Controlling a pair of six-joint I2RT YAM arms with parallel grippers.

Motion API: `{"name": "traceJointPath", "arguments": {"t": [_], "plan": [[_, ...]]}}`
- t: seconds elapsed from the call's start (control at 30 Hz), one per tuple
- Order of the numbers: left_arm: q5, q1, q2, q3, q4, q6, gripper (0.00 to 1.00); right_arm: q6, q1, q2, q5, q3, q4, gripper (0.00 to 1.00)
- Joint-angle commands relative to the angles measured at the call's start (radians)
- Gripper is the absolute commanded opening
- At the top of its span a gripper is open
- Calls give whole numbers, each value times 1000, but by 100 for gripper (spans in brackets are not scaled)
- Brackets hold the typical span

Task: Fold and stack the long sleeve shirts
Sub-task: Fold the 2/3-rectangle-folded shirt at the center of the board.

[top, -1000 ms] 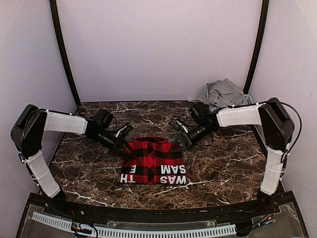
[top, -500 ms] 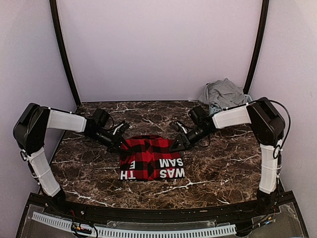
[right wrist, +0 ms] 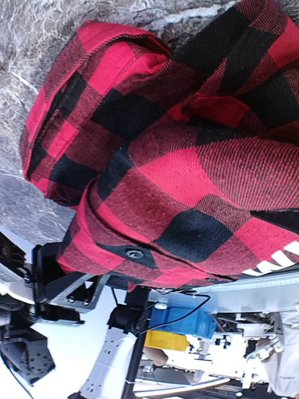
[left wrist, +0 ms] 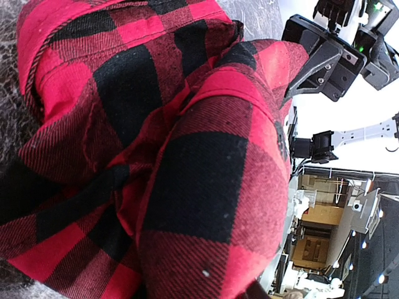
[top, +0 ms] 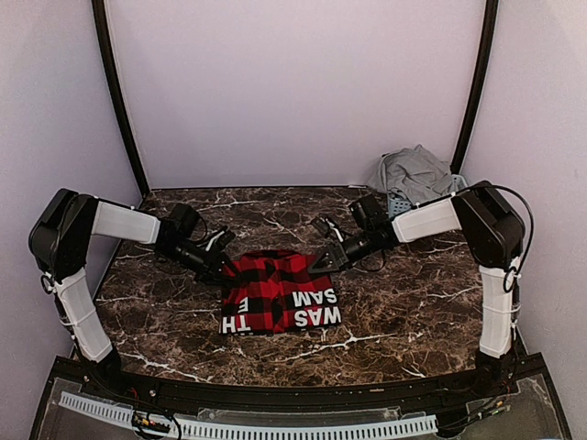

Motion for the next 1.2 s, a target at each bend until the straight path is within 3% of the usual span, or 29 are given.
{"name": "traceJointPath", "arguments": {"t": [0.0, 0.33, 0.4, 0.5, 0.57, 0.93, 1.17], "plan": [[8, 11, -30, 4, -15, 22, 33, 56, -1, -8, -10, -1, 114, 0], [37, 37, -65, -26, 19, 10, 35, 46, -3, -7, 62, 43, 81, 0], [38, 38, -71, -29, 25, 8, 27, 51, -3, -7, 66, 54, 81, 0], [36, 39, -57, -17, 20, 10, 6, 49, -3, -15, 81, 71, 82, 0], [28, 41, -52, -14, 13, 12, 0, 42, -3, -22, 102, 81, 47, 0], [-153, 63, -67, -9, -30, -15, 0, 29, -4, 38, 240, 173, 2, 2], [-311, 63, -26, 0, -79, -20, 3, 1, -3, 114, 341, 221, -17, 16]]}}
